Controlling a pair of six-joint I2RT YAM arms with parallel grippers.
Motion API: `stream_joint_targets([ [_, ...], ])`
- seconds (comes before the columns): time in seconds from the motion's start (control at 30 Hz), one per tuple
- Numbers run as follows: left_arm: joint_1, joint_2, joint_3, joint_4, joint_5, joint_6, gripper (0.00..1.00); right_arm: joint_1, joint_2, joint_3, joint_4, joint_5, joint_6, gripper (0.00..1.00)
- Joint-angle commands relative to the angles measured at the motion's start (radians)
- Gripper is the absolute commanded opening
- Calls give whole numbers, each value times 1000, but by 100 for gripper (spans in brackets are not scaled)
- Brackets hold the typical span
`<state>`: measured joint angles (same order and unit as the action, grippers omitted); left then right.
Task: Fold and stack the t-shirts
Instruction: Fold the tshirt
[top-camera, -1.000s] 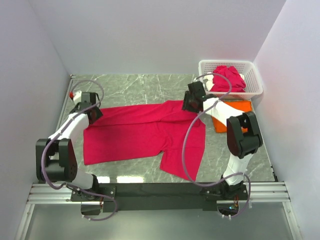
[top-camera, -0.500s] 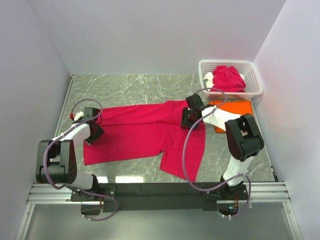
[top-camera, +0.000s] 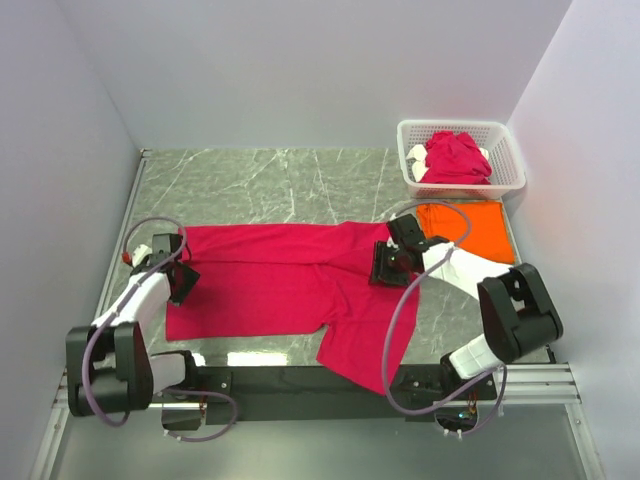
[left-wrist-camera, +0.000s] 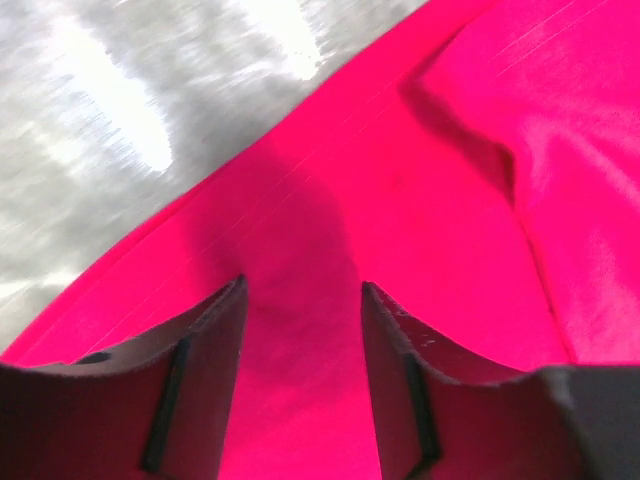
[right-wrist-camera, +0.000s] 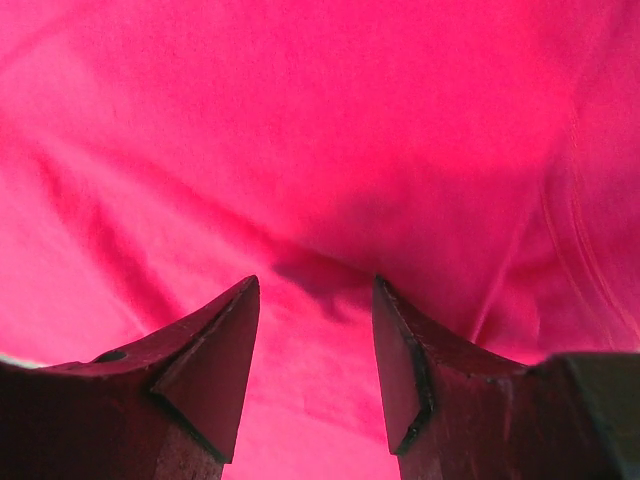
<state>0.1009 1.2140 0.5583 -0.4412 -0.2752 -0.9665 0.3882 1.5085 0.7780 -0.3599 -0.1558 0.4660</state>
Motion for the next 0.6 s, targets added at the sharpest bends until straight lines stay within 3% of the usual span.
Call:
stream_joint_targets([
  [0.0, 2, -94, 31, -154, -27, 14, 55, -17, -94, 13, -111, 24, -30, 56],
  [0.13, 6, -139, 115, -174, -102, 106, 63, -133, -183, 66, -71, -4, -9, 55],
  [0.3, 16, -119, 173, -27, -85, 264, 72, -261, -208, 78, 53, -48, 23, 52],
  [0.47, 86, 7, 230, 87, -7, 345, 70, -318, -116, 90, 189, -114, 49, 52],
  [0.57, 129, 145, 278, 143, 56, 367, 62, -339, -56, 102, 243, -143, 68, 51],
])
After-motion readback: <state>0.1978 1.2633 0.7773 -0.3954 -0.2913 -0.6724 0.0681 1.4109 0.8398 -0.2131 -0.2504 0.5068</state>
